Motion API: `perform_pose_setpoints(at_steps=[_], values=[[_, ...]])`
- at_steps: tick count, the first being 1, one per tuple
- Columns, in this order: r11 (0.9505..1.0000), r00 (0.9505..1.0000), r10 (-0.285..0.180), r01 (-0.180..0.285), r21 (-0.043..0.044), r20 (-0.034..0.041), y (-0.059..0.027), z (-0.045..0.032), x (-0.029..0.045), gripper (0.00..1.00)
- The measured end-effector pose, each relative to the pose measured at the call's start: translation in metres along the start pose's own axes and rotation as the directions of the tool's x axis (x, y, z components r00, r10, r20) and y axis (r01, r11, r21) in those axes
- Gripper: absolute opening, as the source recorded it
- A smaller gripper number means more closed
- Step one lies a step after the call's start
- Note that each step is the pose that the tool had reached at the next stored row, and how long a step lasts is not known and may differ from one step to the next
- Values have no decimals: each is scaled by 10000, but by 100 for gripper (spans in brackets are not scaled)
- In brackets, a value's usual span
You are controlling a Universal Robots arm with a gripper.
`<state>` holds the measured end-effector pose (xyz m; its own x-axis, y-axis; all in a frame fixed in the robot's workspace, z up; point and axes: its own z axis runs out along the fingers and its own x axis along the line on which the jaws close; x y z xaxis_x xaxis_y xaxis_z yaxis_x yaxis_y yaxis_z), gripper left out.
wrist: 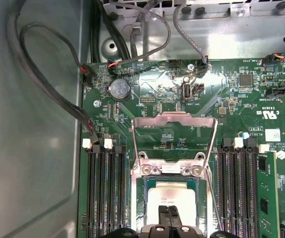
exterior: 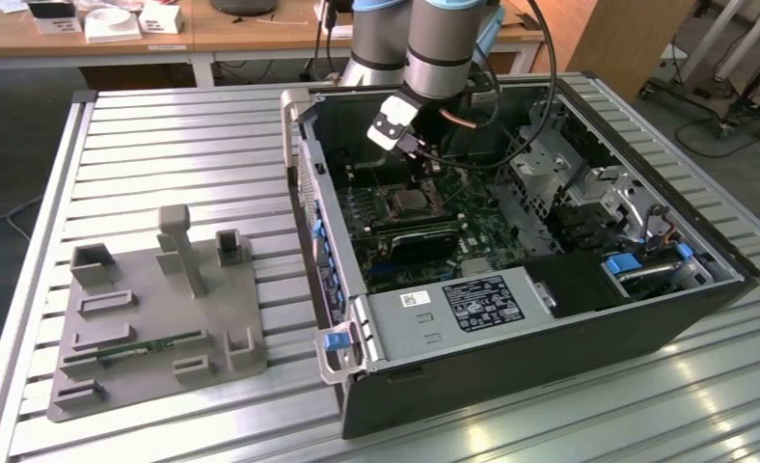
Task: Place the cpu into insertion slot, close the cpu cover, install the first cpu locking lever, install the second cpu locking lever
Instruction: 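Place the cpu into insertion slot, then close the cpu cover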
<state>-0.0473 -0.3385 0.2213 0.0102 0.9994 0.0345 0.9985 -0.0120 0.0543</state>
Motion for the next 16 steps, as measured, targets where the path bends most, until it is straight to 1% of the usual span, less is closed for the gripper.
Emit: perform_pose_setpoints(at_steps=[3,5,13,16], values=[[10000,10000,0,0,0,0,0,-1,0,11],[10000,10000,0,0,-1,-1,4,-23,1,11],[10000,10000,0,0,0,0,4,-26,1,11],[10000,10000,0,0,2,3,5,-45,1,11]])
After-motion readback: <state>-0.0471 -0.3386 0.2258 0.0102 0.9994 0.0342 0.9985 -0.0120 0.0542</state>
